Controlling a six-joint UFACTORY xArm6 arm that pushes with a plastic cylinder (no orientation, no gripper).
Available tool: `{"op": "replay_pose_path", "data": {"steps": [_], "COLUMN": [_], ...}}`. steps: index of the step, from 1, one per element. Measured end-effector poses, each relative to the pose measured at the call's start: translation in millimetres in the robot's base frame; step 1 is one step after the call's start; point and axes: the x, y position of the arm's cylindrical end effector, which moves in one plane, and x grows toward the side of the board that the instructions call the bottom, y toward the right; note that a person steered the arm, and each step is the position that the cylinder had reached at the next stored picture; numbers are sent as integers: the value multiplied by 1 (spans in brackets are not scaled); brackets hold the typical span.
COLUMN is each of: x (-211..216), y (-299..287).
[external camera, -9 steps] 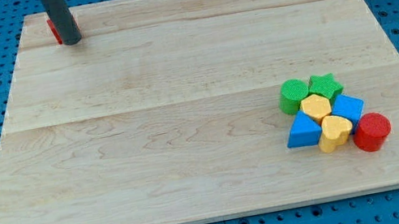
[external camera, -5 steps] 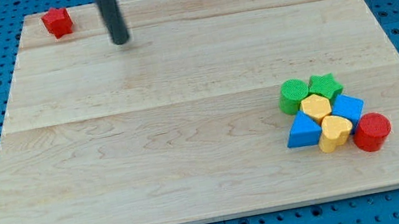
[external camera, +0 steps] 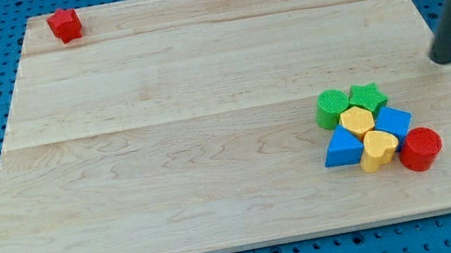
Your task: Slide the red circle closer to the red star
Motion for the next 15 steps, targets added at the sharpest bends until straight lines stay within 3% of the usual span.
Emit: {"op": "replay_pose_path", "data": {"steps": [1, 3, 4, 7, 11, 15], "x": [54, 150, 164, 161, 115, 88], "y": [22, 13, -11, -55, -86, -172]}}
